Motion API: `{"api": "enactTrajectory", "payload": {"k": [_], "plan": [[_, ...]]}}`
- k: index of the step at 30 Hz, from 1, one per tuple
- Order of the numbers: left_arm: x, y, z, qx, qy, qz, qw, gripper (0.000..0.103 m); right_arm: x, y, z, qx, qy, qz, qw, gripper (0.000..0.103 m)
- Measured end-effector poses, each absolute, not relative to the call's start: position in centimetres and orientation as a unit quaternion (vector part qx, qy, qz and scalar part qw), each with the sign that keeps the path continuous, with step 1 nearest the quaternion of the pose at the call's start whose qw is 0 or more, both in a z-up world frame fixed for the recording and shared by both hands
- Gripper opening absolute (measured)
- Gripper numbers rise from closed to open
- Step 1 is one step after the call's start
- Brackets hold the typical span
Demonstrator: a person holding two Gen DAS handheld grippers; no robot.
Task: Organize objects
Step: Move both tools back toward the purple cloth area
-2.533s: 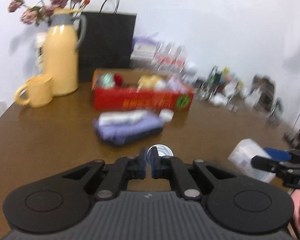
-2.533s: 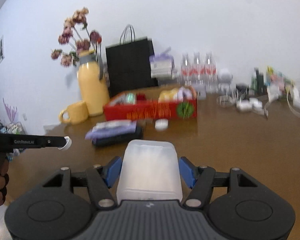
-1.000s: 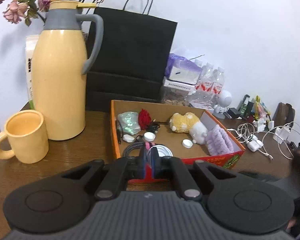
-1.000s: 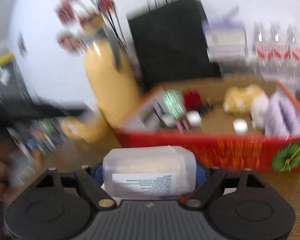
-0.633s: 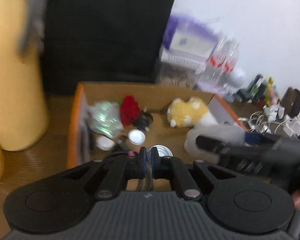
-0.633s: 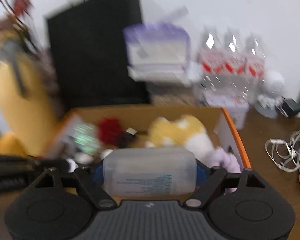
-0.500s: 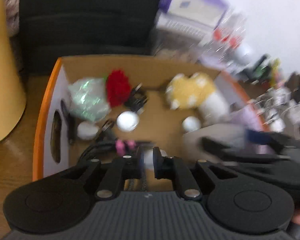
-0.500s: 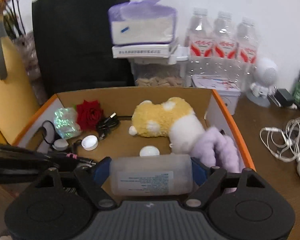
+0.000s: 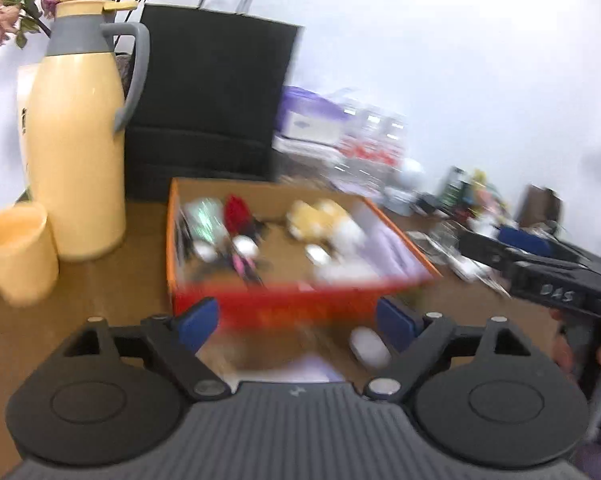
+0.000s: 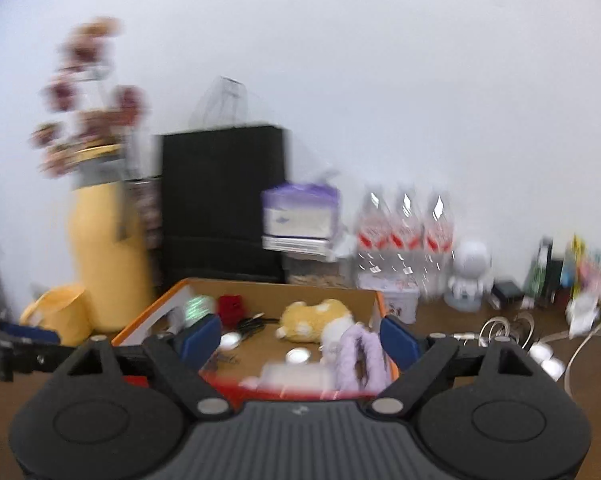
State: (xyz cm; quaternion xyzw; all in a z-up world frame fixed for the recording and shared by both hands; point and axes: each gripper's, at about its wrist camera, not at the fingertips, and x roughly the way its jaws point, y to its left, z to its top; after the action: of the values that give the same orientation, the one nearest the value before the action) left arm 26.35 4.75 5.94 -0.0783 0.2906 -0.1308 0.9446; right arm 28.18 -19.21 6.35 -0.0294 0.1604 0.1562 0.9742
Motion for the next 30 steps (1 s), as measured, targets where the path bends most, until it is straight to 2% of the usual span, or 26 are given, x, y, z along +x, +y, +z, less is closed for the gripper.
{"api": "enactTrajectory", "payload": {"k": [1,2,3,5,9,13,15,17,20,26,30], "plan": [[23.9,4.3,5.3,-0.073,0.276,-0.135,0.949,0.093,25.6,-19.2,5.7,-0.036,0.153,0.171,0.973,0.089],[21.6,3.7,4.4,-0.07,0.26,-0.137,0.953,0.101,23.5,-19.2,5.2,-0.039,0.152,0.188,0.97,0.09],[19.6,3.0,3.4,-0.065,0.247,-0.133,0.958,0.103,21.5,-19.2,4.5,-0.041,0.156,0.207,0.965,0.09],[16.5,1.8,1.5,-0.059,0.251,-0.094,0.962,0.102,18.1,-18.8,3.2,-0.053,0.166,0.237,0.956,0.095],[12.3,1.7,-0.8,-0.098,0.283,-0.061,0.952,0.102,13.0,-18.6,1.6,-0.071,0.19,0.218,0.955,0.095],[9.1,2.0,-1.2,-0.093,0.29,-0.026,0.952,0.102,8.9,-21.0,2.5,-0.049,0.208,0.21,0.954,0.097],[7.9,2.4,-0.9,-0.103,0.287,-0.027,0.952,0.102,6.8,-22.3,3.4,-0.047,0.202,0.205,0.957,0.102],[6.8,2.4,-0.4,-0.105,0.278,-0.031,0.954,0.103,5.4,-23.5,4.4,-0.039,0.197,0.2,0.959,0.103],[6.0,2.1,0.1,-0.098,0.257,-0.037,0.961,0.103,5.0,-24.7,4.8,-0.027,0.215,0.18,0.96,0.103],[8.6,1.5,-2.1,-0.091,0.275,-0.025,0.957,0.103,8.8,-24.9,0.0,0.007,0.287,0.128,0.949,0.103],[13.2,2.4,-1.0,-0.075,0.246,-0.005,0.966,0.103,13.4,-23.9,-0.3,-0.008,0.267,0.156,0.951,0.103]]}}
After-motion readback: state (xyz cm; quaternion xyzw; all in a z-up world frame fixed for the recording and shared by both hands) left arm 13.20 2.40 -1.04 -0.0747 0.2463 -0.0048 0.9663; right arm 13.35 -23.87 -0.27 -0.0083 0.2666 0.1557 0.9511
